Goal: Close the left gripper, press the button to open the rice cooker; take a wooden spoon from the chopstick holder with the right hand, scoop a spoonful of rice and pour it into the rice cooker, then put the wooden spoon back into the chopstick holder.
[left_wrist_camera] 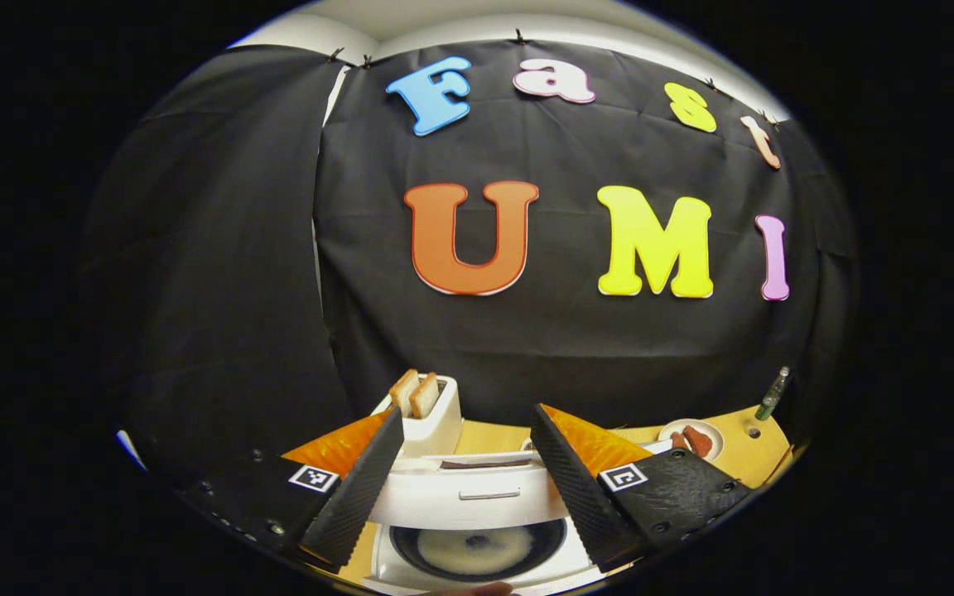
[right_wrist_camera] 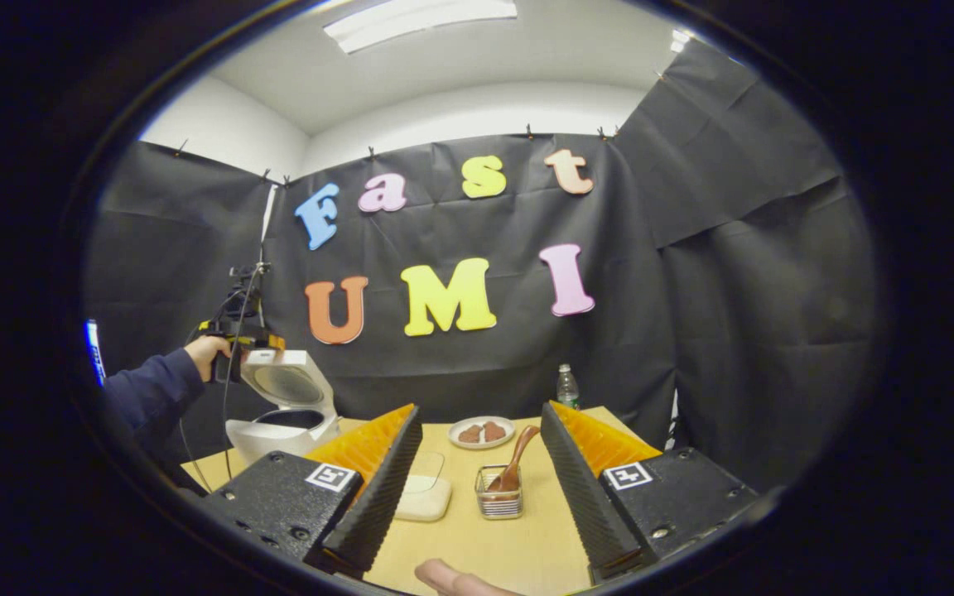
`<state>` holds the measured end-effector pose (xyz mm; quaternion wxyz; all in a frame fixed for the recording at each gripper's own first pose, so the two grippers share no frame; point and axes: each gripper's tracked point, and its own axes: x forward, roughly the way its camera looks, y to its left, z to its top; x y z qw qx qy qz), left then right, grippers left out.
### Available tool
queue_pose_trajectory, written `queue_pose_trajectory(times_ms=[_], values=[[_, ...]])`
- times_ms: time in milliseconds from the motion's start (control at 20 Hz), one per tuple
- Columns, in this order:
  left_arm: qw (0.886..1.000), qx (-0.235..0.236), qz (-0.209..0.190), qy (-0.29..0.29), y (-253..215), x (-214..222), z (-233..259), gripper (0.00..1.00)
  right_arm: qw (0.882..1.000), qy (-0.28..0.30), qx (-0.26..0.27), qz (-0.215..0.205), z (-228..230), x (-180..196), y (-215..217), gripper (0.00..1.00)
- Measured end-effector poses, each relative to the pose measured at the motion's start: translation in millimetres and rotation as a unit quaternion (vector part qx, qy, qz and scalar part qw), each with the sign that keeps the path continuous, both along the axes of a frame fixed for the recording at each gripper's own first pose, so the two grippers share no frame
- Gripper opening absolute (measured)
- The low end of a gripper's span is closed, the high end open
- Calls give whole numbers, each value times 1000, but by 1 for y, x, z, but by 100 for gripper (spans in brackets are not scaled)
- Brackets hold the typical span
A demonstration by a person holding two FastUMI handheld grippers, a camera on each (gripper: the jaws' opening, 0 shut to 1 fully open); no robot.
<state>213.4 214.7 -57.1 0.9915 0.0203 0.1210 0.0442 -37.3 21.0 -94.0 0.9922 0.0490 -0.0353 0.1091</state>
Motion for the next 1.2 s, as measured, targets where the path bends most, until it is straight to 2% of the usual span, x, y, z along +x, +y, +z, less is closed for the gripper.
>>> queue_pose_trajectory(times_ms=[100,300,450,800,1050,1200], values=[[1000,6,-9,11,-4,-10,-11,99,1000,1,-4,3,-2,-7,2,94],[999,-18,-15,27,-10,-31,-29,94,1000,2,-13,10,-8,-21,6,94],[998,-25,-29,49,-20,-47,-53,96,1000,6,-19,17,-9,-27,14,94],[997,-23,-31,68,-23,-82,-103,97,997,-12,-48,58,1,-43,53,94],[994,-14,-36,99,-24,-95,-135,97,996,-38,-63,57,11,-55,67,94],[995,-12,-40,95,-24,-99,-139,97,995,-58,-69,46,21,-63,65,94]])
